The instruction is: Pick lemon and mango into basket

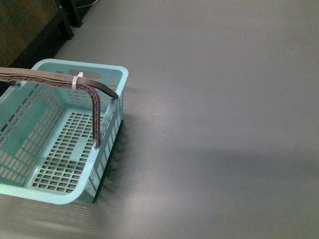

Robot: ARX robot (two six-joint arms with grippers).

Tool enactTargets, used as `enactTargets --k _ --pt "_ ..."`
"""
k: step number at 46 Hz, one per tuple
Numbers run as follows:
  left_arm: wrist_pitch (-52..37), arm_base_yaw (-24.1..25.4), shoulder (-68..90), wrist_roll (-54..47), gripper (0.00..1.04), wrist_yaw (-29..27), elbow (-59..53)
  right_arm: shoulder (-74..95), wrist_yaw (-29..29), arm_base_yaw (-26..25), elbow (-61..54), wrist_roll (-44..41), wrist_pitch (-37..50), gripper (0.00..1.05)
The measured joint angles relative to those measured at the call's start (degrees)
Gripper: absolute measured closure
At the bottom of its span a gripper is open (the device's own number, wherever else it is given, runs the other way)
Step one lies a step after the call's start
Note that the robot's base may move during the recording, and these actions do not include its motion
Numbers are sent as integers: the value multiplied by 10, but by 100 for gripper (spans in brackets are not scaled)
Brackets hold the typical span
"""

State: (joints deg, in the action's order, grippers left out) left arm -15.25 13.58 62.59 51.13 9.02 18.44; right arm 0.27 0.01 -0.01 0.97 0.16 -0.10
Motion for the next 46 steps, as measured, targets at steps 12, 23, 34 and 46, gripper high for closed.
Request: enactTargets --k 12,23,34,46 --pt "-152 -88 343 104 7 -39 146 0 0 0 0 0 0 9" --pt "-170 -124 515 136 7 -52 267 0 0 0 0 0 0 9" --pt "-170 -121 605 143 7 -51 348 0 0 0 0 0 0 9" --pt "-156 -117 652 141 23 -51 405 0 0 0 0 0 0 9"
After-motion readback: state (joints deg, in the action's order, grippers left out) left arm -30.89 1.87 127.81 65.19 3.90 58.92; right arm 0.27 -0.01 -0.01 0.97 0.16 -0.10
